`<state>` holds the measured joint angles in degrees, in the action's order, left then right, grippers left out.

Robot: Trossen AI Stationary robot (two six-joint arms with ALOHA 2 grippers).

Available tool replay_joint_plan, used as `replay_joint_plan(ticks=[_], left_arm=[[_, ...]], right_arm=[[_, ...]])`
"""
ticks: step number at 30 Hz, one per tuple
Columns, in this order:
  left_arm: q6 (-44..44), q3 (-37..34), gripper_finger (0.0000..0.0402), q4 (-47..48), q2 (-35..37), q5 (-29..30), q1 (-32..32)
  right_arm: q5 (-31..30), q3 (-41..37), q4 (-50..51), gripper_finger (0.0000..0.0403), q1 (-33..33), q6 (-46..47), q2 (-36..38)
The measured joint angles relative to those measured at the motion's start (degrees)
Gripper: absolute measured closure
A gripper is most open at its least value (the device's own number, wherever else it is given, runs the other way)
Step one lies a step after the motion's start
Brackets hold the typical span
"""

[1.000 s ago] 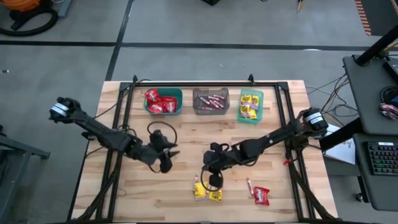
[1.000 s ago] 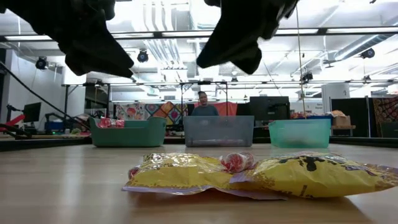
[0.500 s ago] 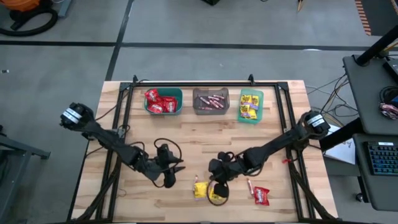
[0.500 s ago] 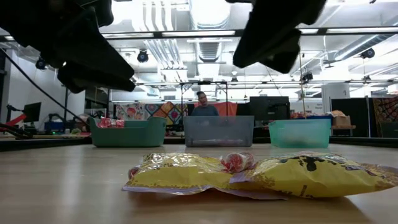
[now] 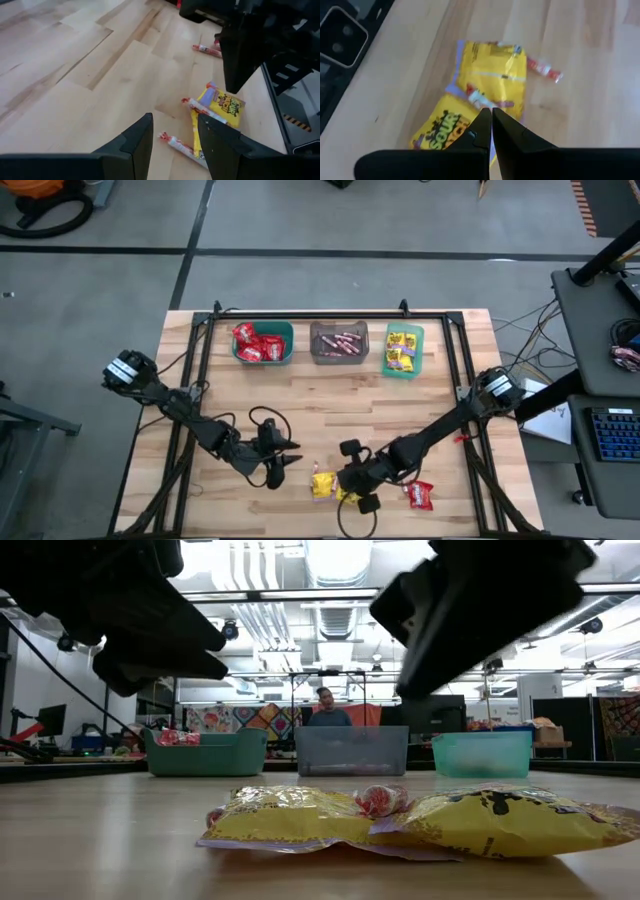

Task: Sort candy
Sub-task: Put the white candy into the black bin

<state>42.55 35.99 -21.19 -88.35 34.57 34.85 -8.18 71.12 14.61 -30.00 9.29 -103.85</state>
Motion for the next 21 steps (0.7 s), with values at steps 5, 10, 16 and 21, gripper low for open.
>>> replay_joint_plan(ticks=[5,10,16,21], left_arm=[[0.00,0.00,0.0263,-0.44,0.00,0.37,0.04],[0.00,0.00,0.0263,-0.68,0.00,0.73,0.04],[0.00,0.00,0.0263,-0.79,0.00,0.87,0.04],[0.00,0.00,0.0263,-0.78,0.00,0.93,0.05]], right_arm=[[-1.04,0.54,-1.10,0.0376,0.02,-1.47,-0.91],[-3.38,0.56,-1.99,0.0325,0.00,-2.66,-2.77],[-3.83,0.54,-2.10,0.0273,0.53,-4.61,-3.59],[-3.40,0.28,-2.36,0.0259,0.92,-7.34,-3.65]])
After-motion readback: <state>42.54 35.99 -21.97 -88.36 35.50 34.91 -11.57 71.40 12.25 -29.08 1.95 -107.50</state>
